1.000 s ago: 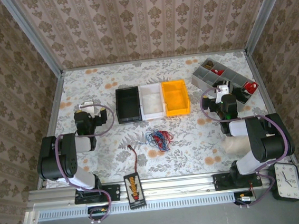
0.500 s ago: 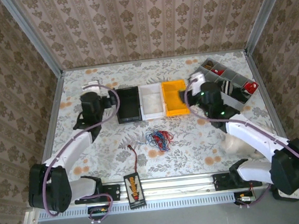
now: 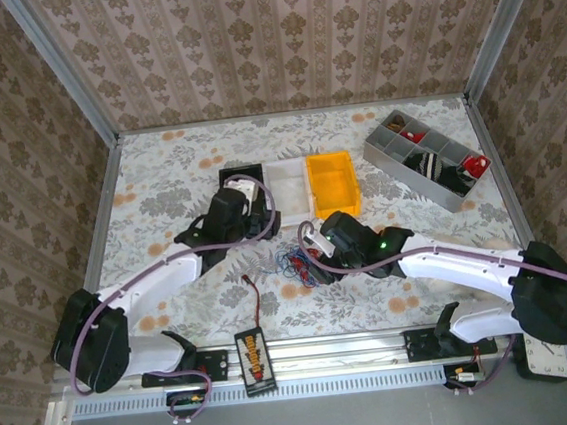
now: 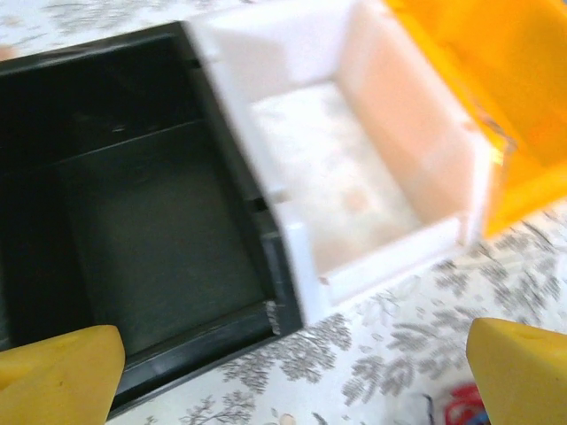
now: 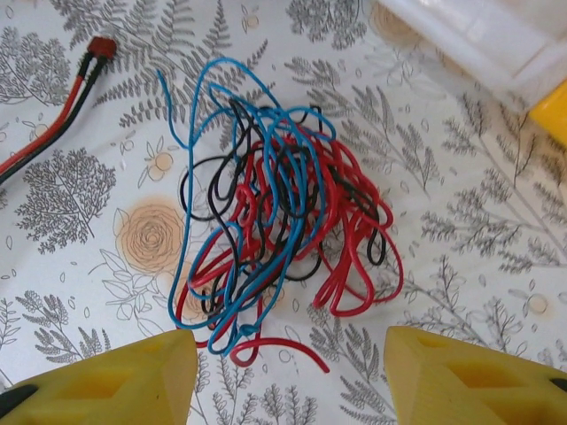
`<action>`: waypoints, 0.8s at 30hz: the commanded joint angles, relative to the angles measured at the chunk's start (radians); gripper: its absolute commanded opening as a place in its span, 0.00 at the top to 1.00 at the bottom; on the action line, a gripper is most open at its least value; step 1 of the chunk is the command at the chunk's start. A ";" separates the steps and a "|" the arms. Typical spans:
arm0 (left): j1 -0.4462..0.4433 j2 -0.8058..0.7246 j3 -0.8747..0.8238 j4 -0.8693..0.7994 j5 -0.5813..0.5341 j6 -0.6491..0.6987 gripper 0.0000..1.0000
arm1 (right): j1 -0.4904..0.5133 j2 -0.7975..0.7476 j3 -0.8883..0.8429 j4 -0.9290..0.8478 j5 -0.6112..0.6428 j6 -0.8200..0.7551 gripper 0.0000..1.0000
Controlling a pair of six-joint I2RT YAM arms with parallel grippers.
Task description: Untangle the cables
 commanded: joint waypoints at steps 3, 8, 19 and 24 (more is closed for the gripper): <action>-0.080 0.087 0.089 -0.263 0.192 0.214 0.01 | -0.028 0.049 -0.021 -0.007 -0.006 0.094 0.41; -0.140 0.163 0.132 -0.336 0.235 0.249 0.09 | -0.106 0.092 -0.013 0.056 -0.100 0.141 0.45; -0.180 0.340 0.232 -0.340 0.244 0.257 0.28 | -0.185 0.158 -0.044 0.096 -0.195 0.146 0.52; -0.179 0.379 0.272 -0.369 0.252 0.263 0.55 | -0.186 0.168 -0.052 0.108 -0.184 0.143 0.52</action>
